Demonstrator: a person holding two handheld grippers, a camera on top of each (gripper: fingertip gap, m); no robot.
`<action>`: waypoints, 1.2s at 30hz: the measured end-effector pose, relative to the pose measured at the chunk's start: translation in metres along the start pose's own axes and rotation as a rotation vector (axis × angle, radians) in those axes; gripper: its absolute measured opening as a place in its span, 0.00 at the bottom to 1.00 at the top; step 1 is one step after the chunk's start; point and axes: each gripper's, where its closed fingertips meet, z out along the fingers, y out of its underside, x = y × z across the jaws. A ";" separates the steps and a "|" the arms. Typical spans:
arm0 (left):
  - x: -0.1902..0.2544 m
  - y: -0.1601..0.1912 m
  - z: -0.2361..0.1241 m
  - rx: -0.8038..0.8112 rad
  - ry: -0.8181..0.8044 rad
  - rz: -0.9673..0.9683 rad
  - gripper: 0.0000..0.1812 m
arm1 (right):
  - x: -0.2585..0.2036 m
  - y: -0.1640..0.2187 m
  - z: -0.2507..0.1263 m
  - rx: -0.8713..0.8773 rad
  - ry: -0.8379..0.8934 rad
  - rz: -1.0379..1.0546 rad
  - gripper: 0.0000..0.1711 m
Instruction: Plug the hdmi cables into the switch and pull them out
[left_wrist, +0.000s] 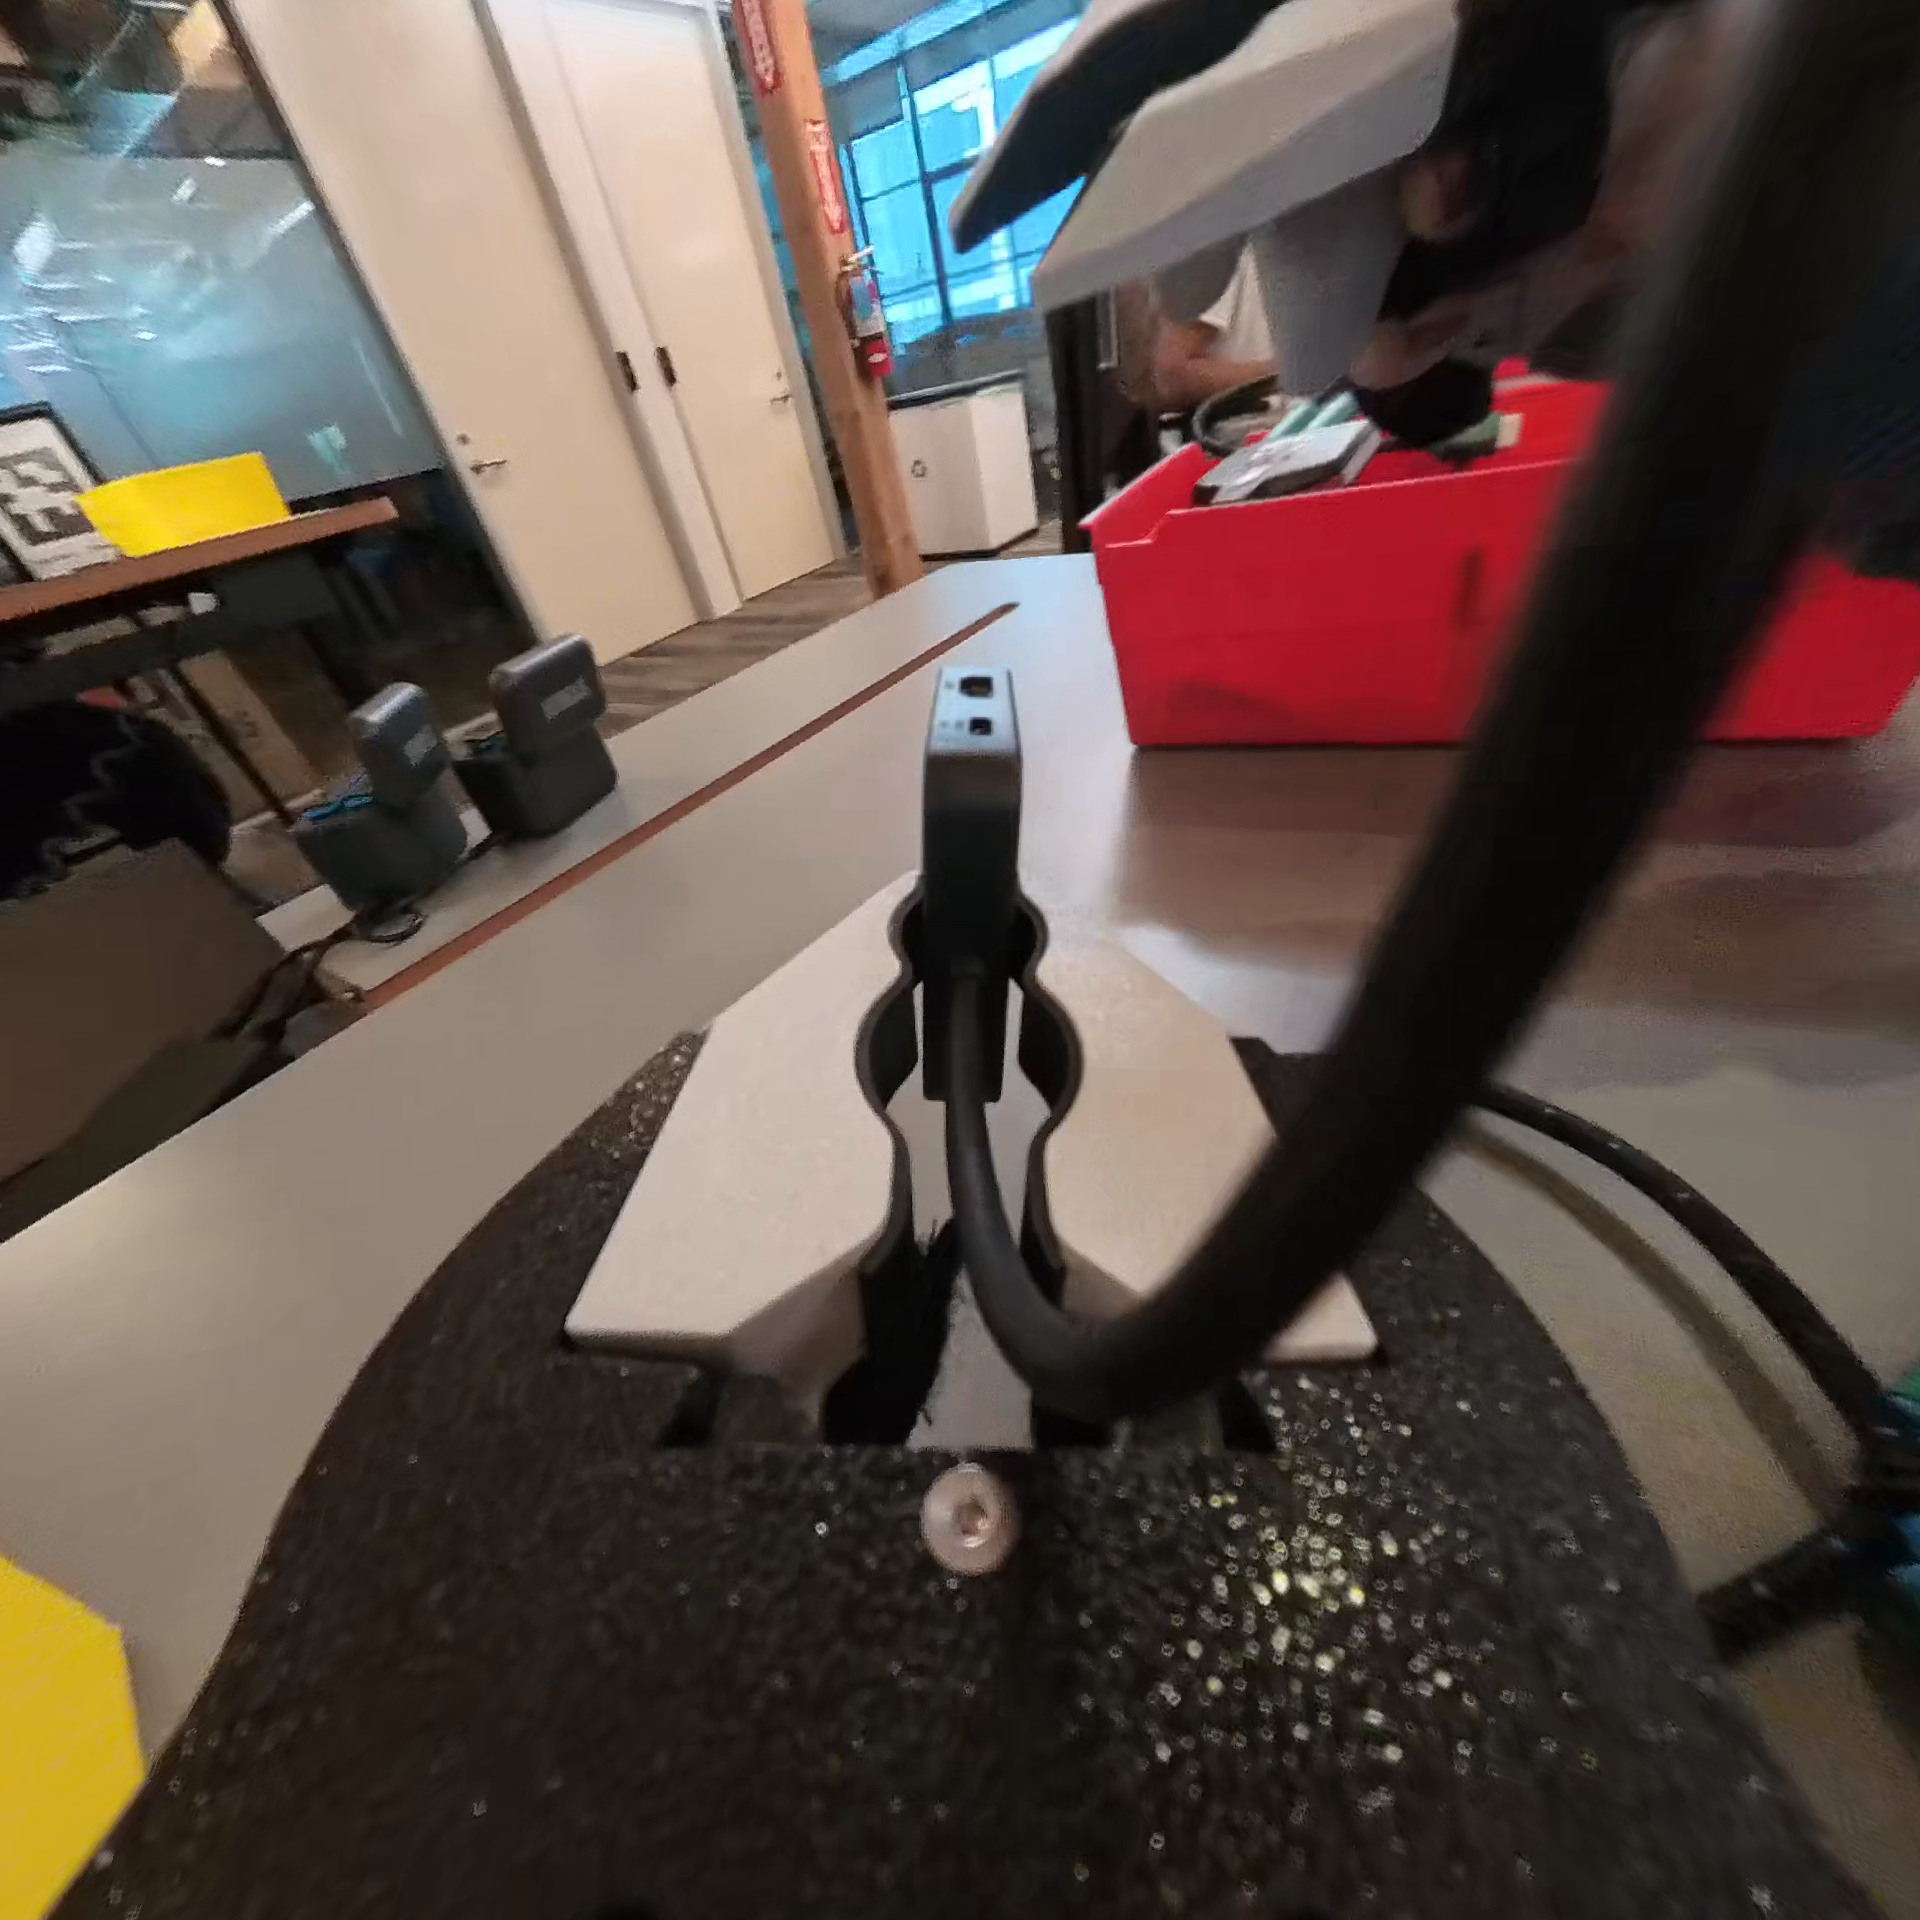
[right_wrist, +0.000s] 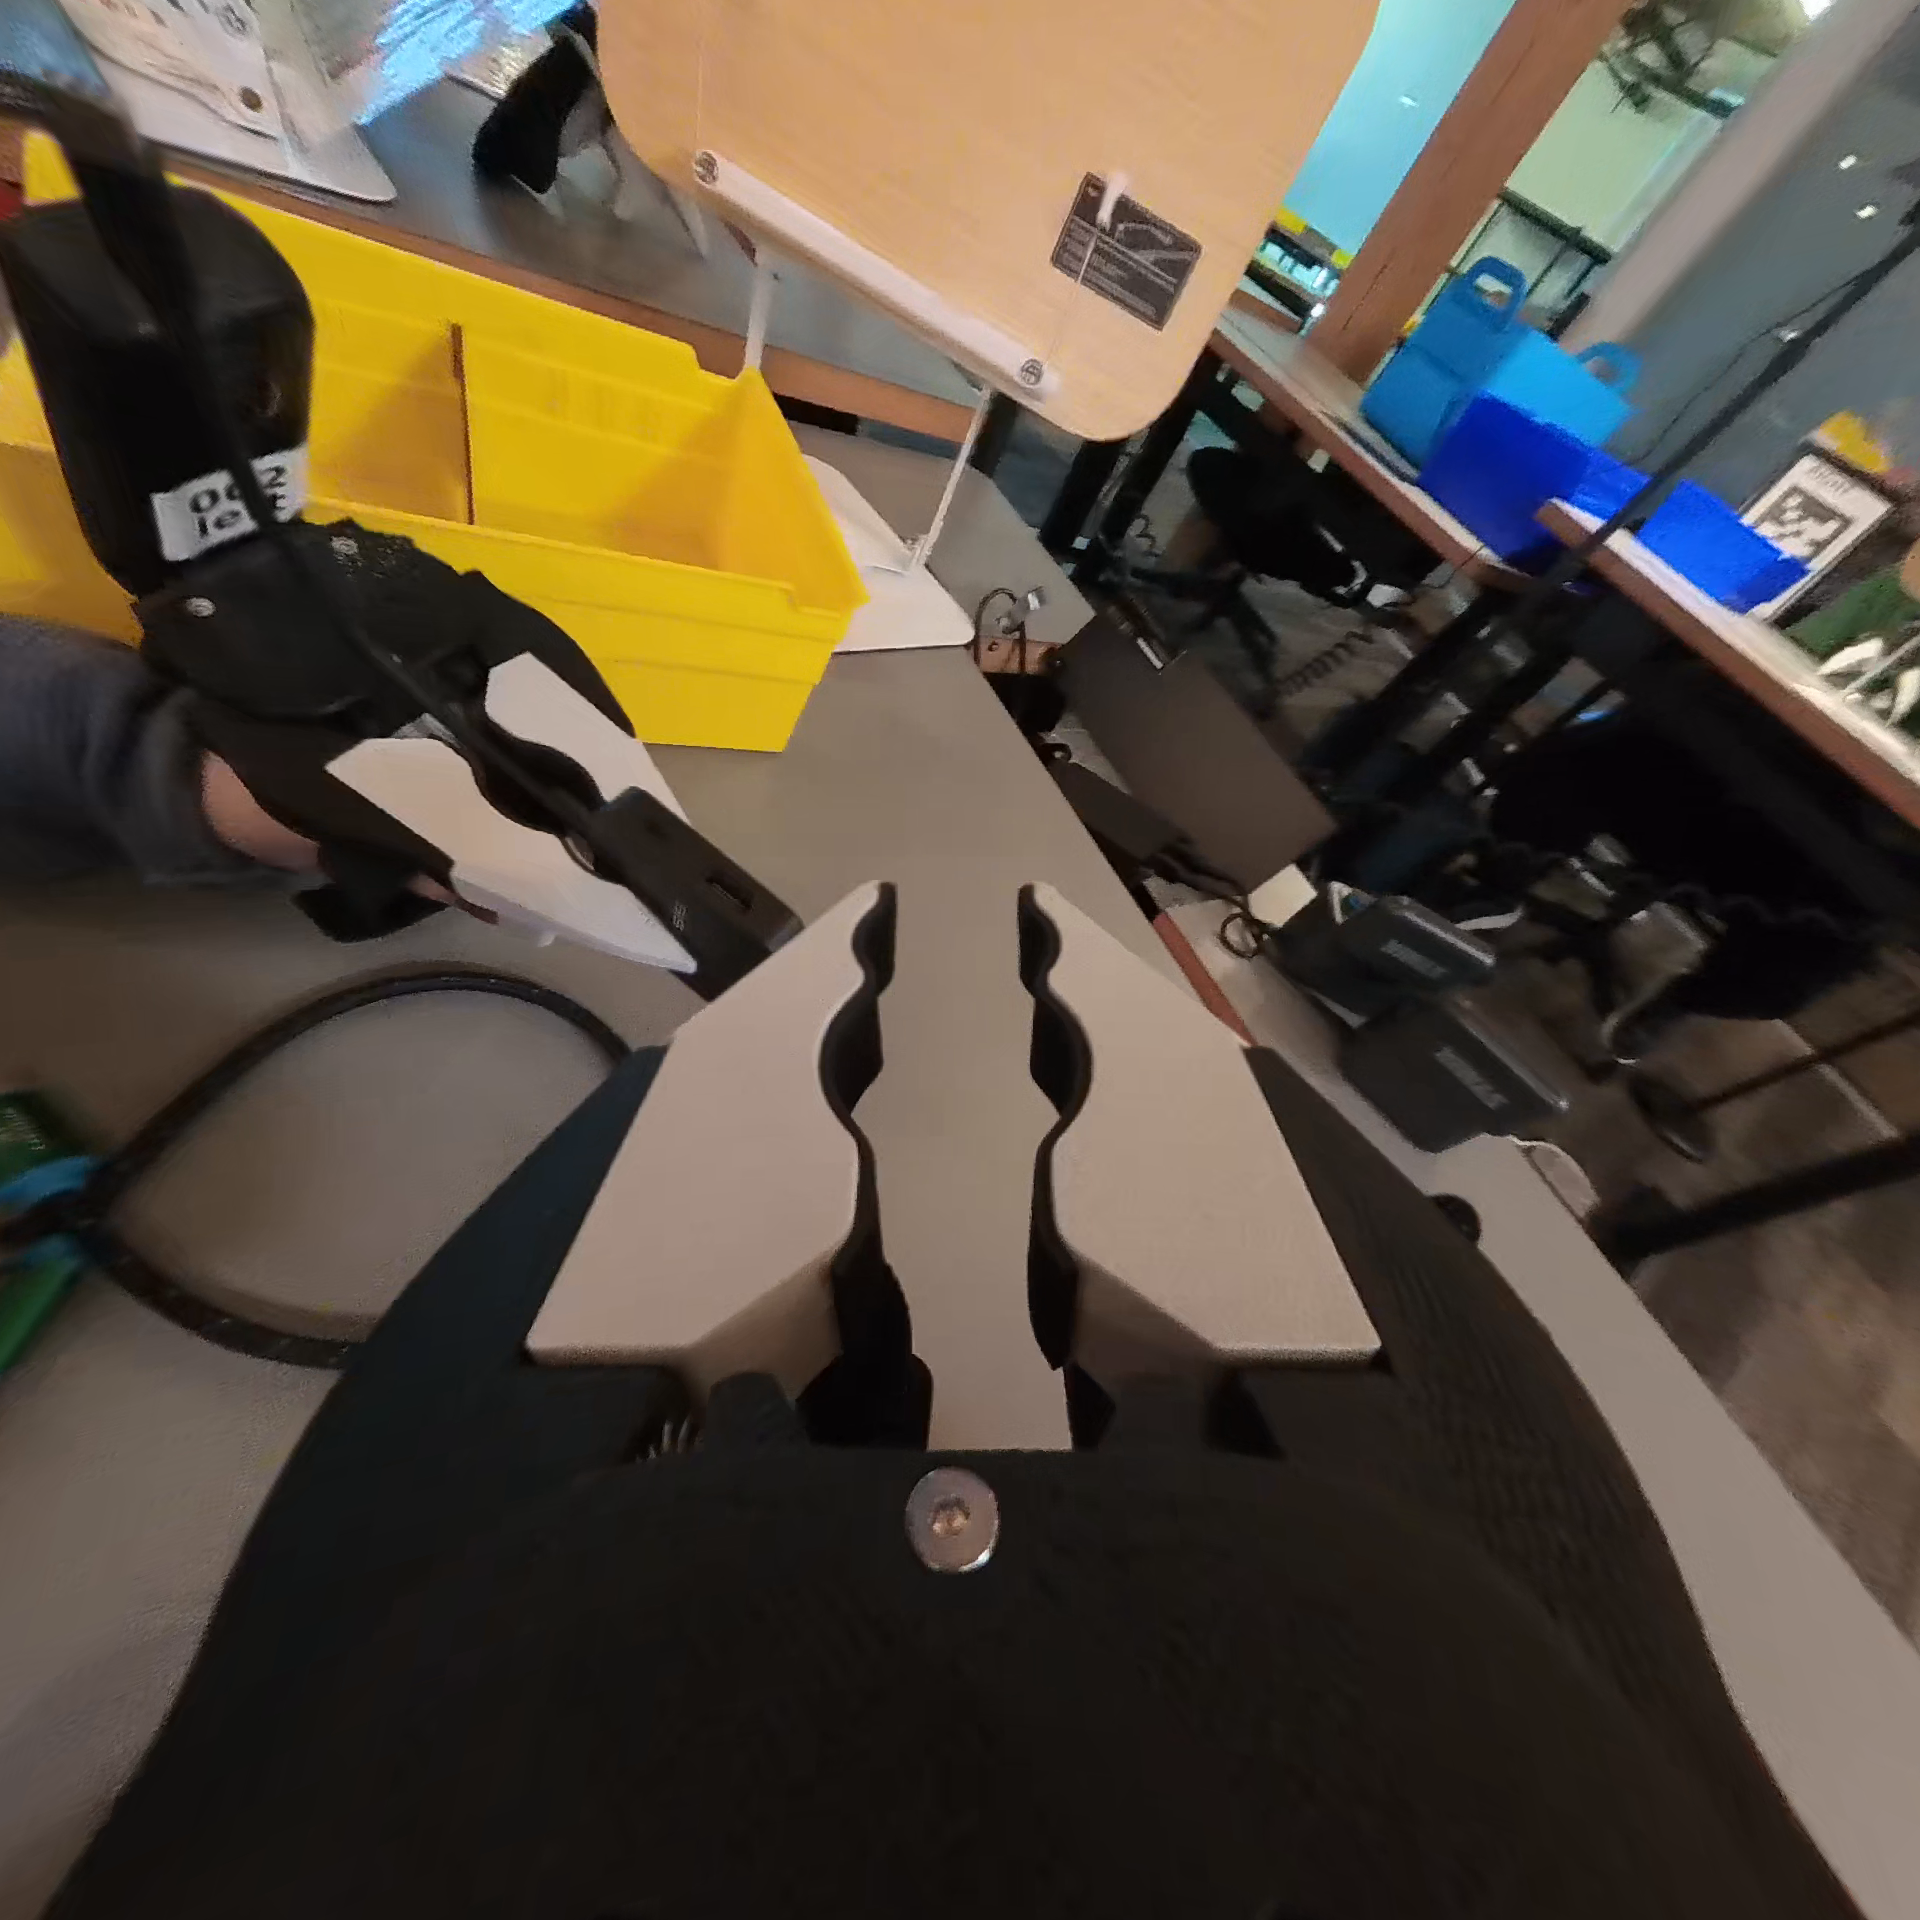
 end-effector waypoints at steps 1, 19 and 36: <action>-0.003 -0.003 -0.002 0.021 -0.012 0.004 0.06 | 0.000 -0.001 0.000 0.004 0.010 -0.018 0.10; -0.003 -0.011 -0.008 0.093 -0.029 0.049 0.06 | -0.220 0.058 -0.001 -0.236 -0.826 -0.121 0.13; -0.004 -0.018 -0.012 0.131 -0.048 0.063 0.06 | -0.216 0.078 0.012 -0.426 -0.530 -0.445 0.10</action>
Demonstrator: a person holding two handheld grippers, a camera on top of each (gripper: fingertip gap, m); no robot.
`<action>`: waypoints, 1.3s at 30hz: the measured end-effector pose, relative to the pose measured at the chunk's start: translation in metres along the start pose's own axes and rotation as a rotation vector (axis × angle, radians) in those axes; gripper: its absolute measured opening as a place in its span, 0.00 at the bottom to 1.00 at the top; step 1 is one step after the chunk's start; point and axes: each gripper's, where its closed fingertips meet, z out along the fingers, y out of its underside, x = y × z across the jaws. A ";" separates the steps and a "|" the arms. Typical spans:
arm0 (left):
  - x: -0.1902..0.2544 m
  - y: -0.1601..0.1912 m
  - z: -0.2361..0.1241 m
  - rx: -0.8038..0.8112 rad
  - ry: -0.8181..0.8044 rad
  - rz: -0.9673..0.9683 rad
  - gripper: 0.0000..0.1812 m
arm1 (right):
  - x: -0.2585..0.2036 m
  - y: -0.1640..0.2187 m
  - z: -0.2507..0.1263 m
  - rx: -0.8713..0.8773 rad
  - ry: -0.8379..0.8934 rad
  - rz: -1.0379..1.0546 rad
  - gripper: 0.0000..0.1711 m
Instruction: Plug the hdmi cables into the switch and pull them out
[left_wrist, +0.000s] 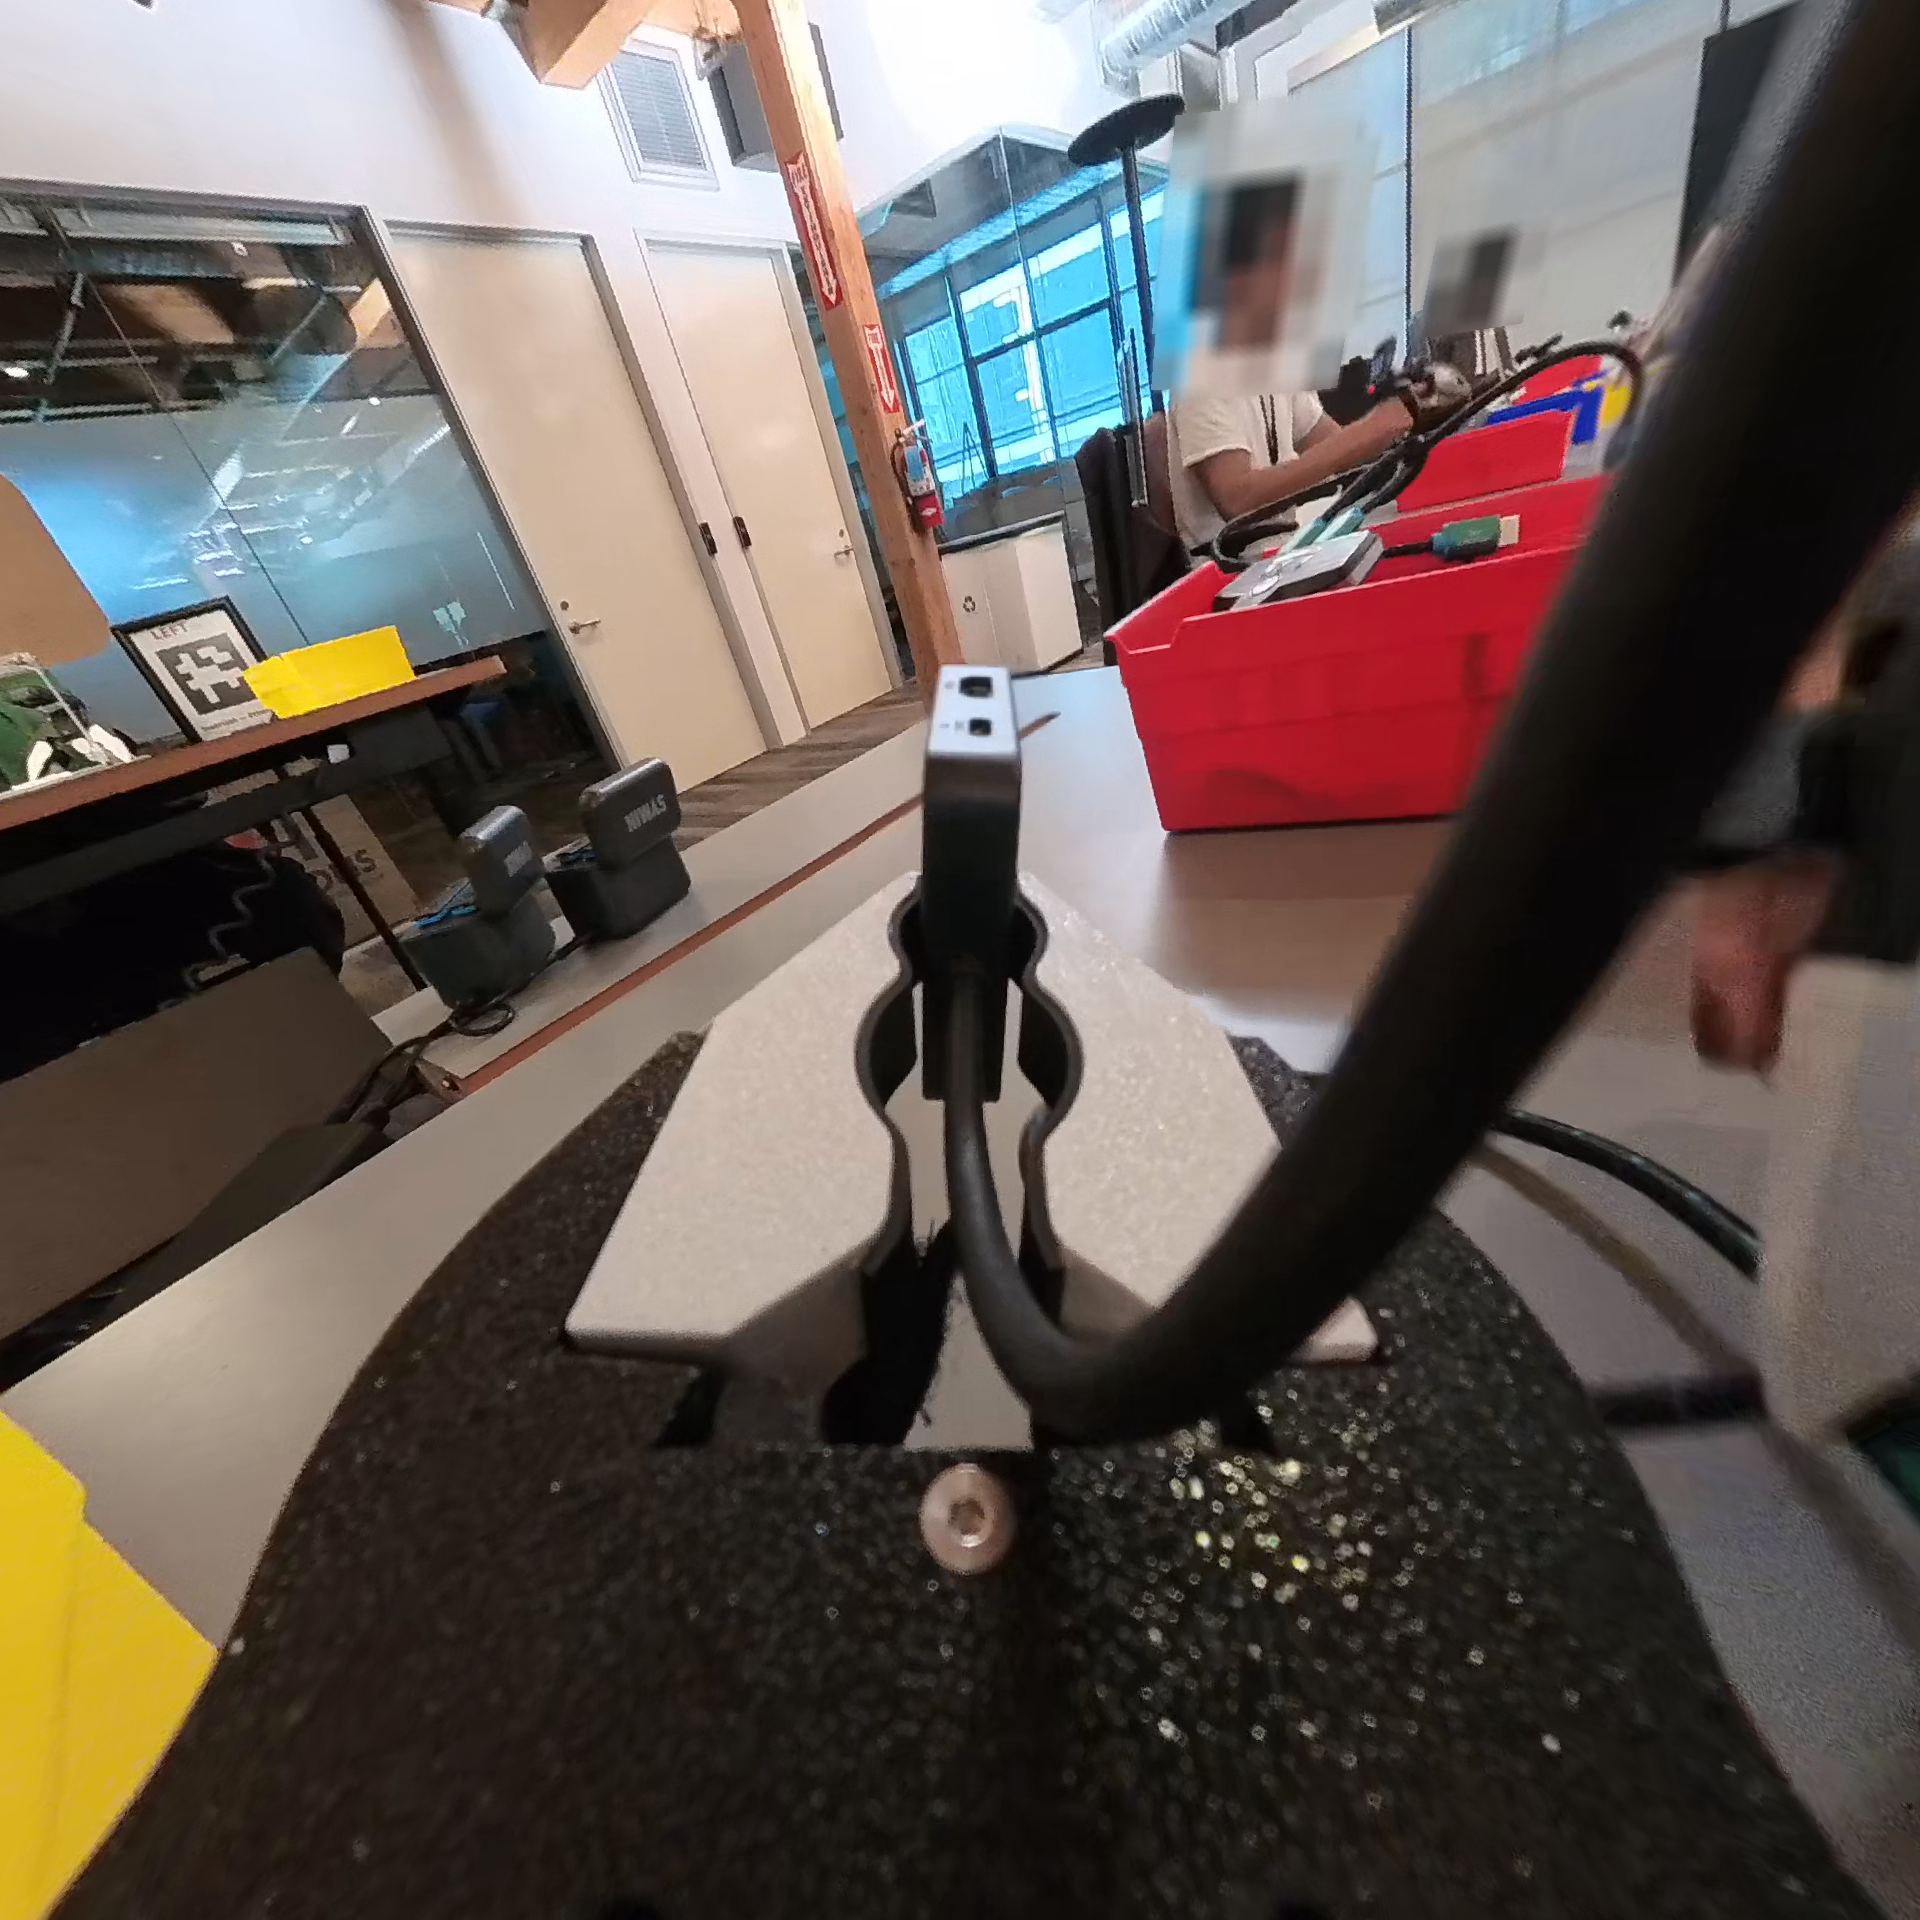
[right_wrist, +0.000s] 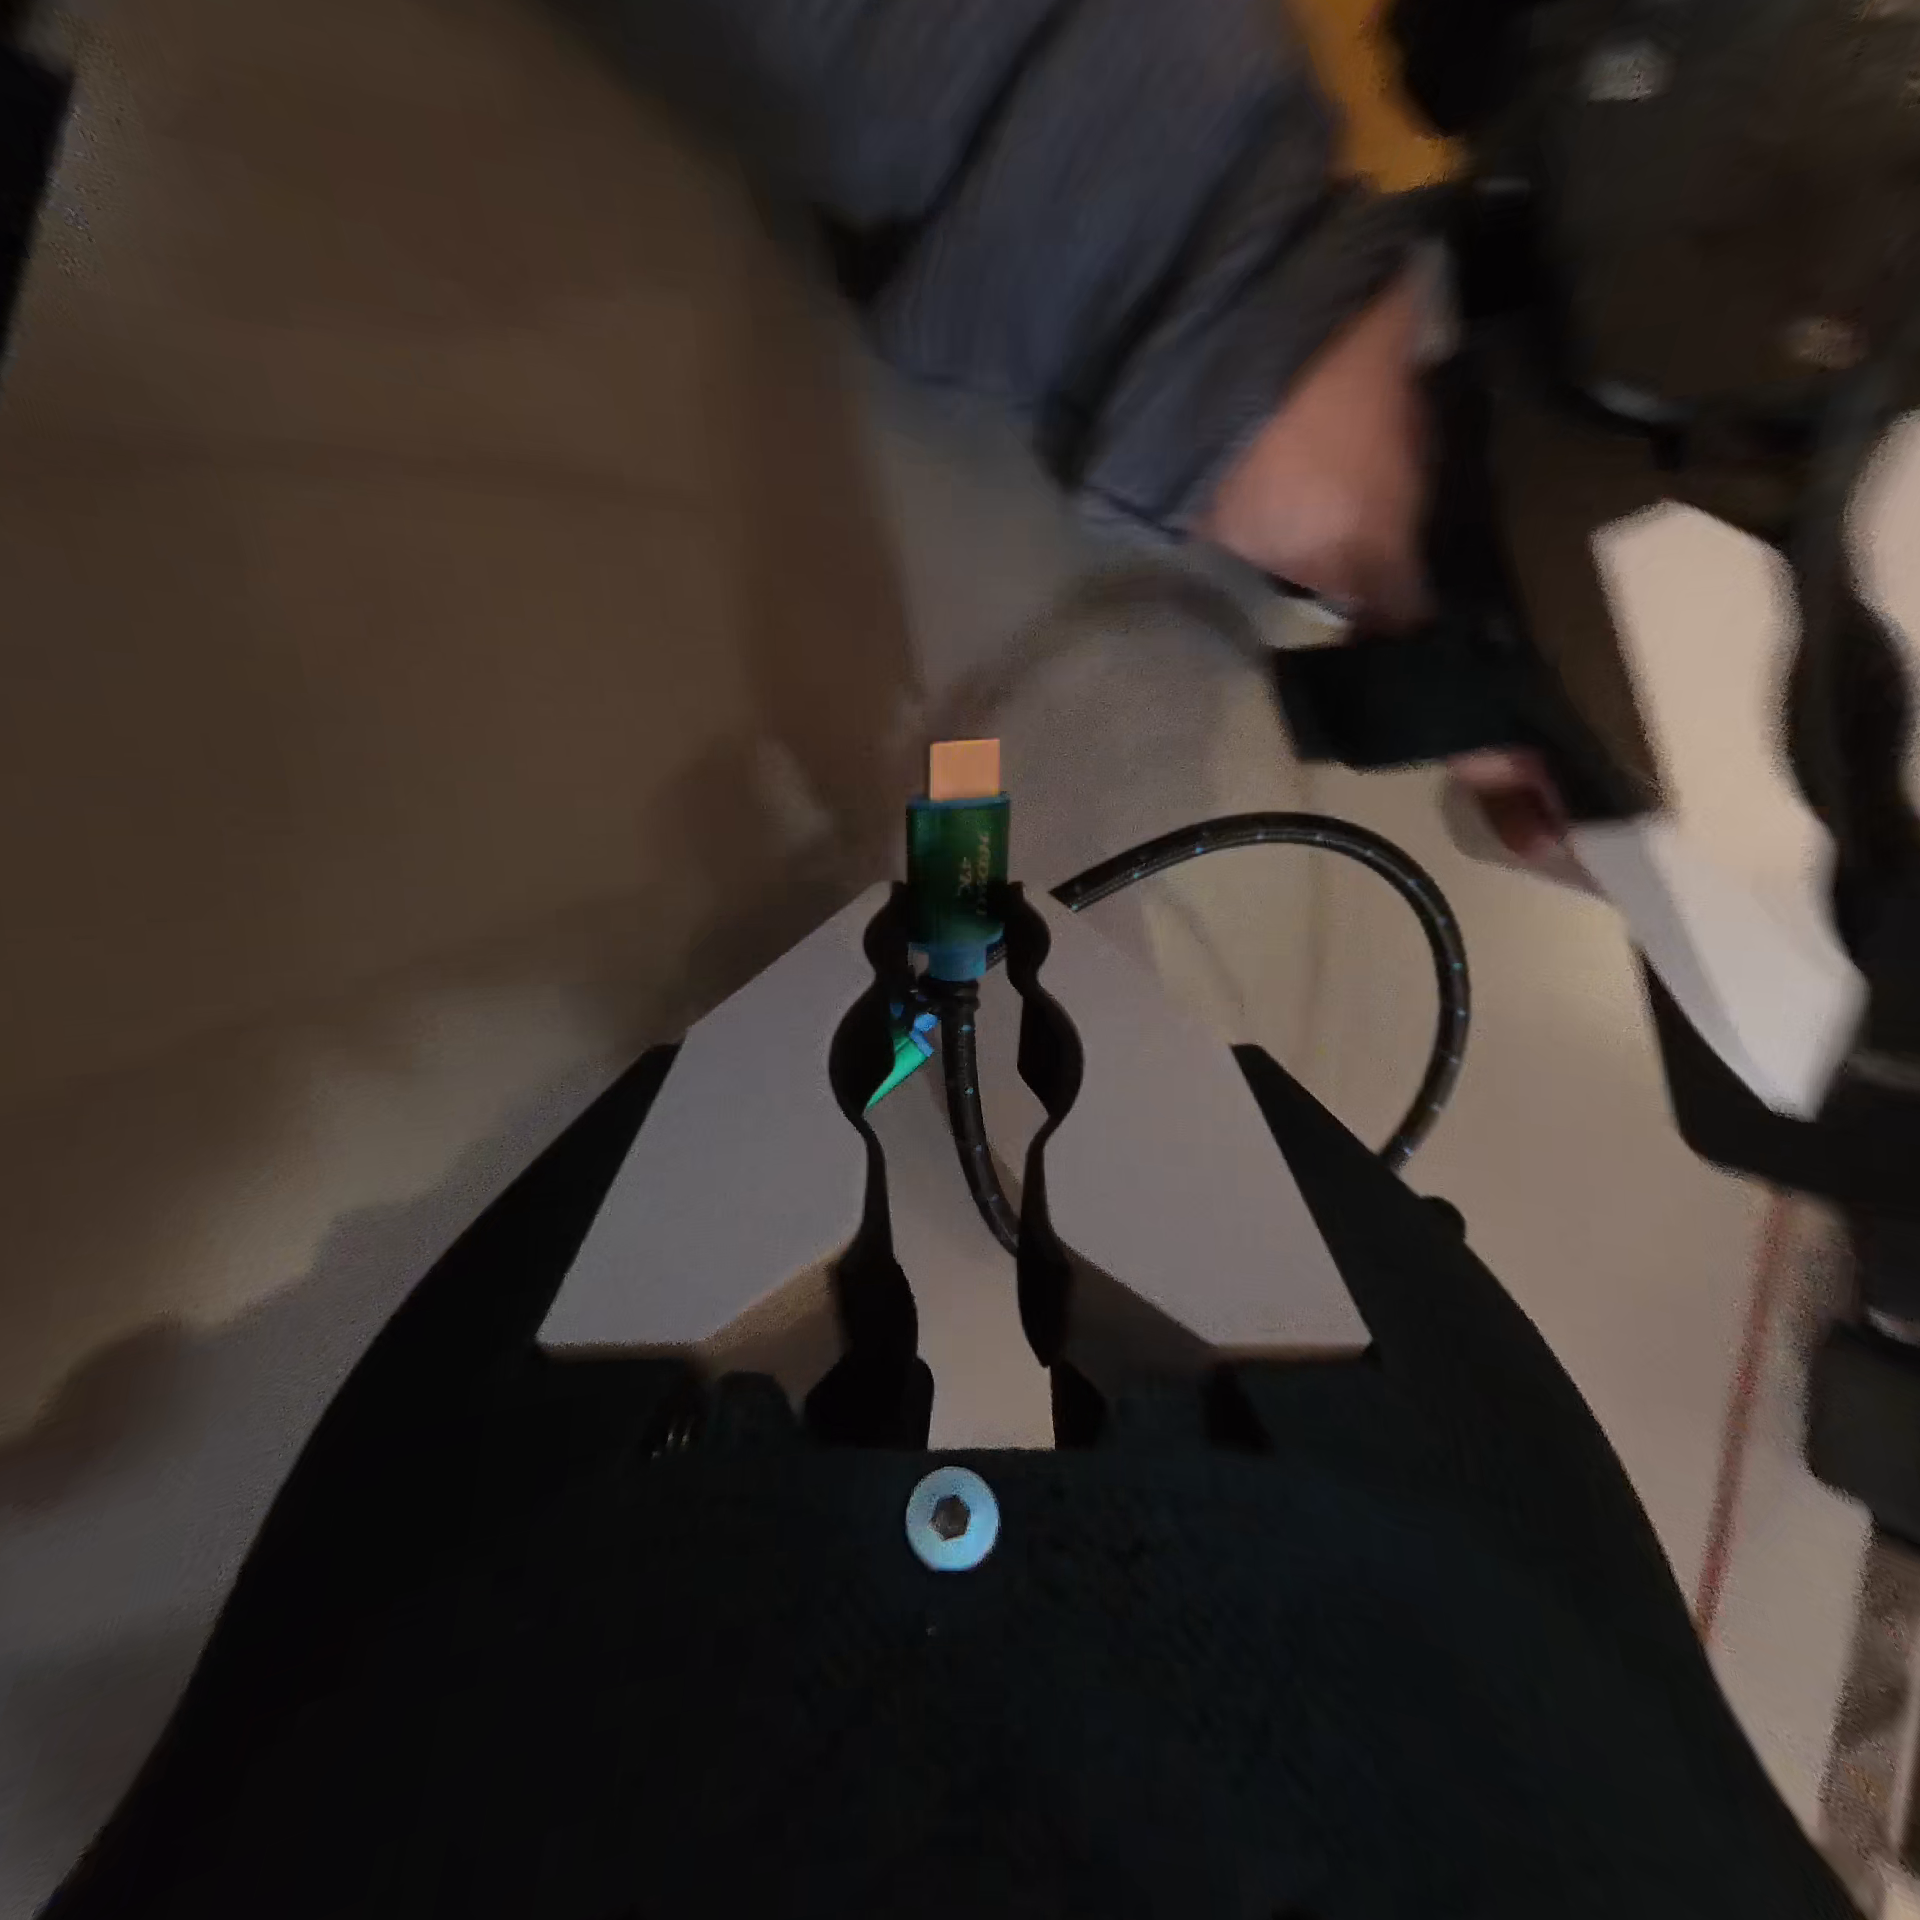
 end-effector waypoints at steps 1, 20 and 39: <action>-0.001 -0.003 -0.001 0.012 -0.007 0.007 0.06 | 0.011 0.000 -0.009 0.029 0.083 0.038 0.09; 0.010 -0.039 -0.008 0.102 -0.048 0.141 0.06 | 0.103 0.048 -0.118 0.068 1.005 0.063 0.06; 0.030 -0.038 -0.003 0.090 0.055 0.149 0.06 | 0.106 0.053 -0.126 0.009 1.070 0.010 0.05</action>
